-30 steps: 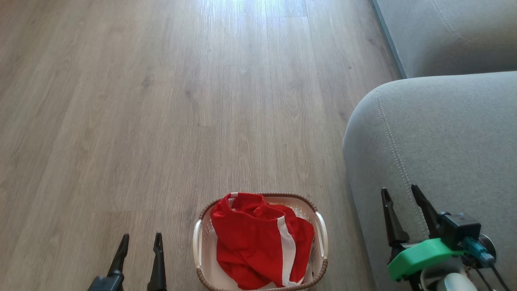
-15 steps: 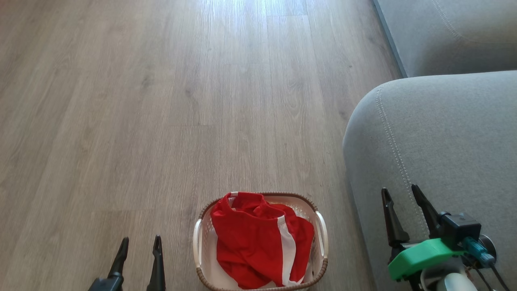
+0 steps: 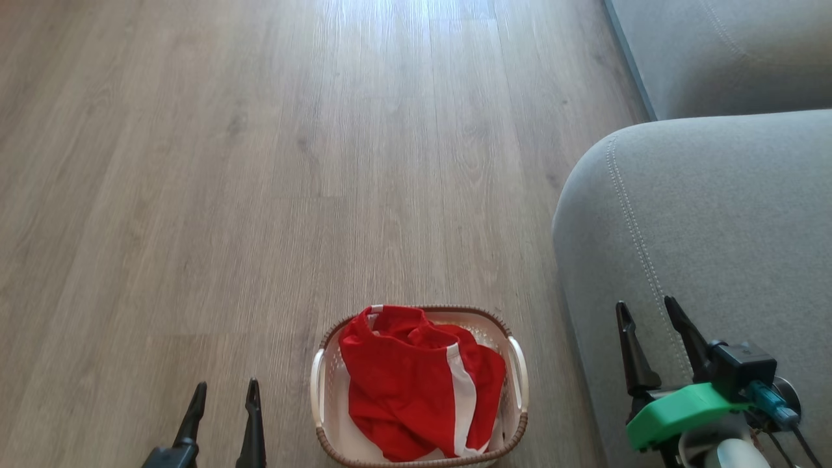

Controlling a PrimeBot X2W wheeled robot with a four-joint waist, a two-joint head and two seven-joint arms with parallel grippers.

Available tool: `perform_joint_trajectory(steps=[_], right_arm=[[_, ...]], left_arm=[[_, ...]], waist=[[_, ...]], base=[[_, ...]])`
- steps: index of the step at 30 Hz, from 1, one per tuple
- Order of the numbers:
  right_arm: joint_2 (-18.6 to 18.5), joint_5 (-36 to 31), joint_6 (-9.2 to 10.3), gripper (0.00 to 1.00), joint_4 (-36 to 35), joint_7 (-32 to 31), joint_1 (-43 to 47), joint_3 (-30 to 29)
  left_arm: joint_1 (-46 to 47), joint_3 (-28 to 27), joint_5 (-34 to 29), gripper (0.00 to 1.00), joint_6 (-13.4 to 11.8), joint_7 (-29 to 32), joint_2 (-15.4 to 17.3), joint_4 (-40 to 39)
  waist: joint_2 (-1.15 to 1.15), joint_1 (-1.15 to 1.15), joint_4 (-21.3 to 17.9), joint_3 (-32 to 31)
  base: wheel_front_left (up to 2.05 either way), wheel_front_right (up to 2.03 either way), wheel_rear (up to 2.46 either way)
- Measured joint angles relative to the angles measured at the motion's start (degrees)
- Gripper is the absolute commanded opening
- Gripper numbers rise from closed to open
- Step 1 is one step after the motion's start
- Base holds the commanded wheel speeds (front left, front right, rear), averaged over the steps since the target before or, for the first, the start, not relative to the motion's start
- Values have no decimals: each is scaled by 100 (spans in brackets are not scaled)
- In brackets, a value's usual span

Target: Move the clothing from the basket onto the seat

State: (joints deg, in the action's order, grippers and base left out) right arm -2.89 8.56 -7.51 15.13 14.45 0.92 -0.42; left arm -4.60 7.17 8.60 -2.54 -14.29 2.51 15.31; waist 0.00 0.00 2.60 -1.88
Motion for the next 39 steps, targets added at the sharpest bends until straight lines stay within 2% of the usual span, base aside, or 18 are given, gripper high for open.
perform_joint_trajectory(steps=[13,21,29,39], right_arm=[[2,-113,0,100,-367,1,-154,-172],[1,-221,0,100,-892,1,-905,-308],[1,-305,0,100,-1422,3,-1803,-379],[-1,-303,0,100,-1824,19,-2313,-506]], left_arm=[[556,385,-177,100,73,0,8,261],[1557,704,-308,100,163,0,-1,709],[2838,1078,-583,100,328,0,-13,1668],[4063,1779,-591,100,480,0,-33,2718]], waist=[[0,0,-74,570],[0,0,-211,1443],[0,0,-441,2488],[0,0,-719,3591]], base=[[0,0,0],[0,0,0],[0,0,0],[0,0,0]])
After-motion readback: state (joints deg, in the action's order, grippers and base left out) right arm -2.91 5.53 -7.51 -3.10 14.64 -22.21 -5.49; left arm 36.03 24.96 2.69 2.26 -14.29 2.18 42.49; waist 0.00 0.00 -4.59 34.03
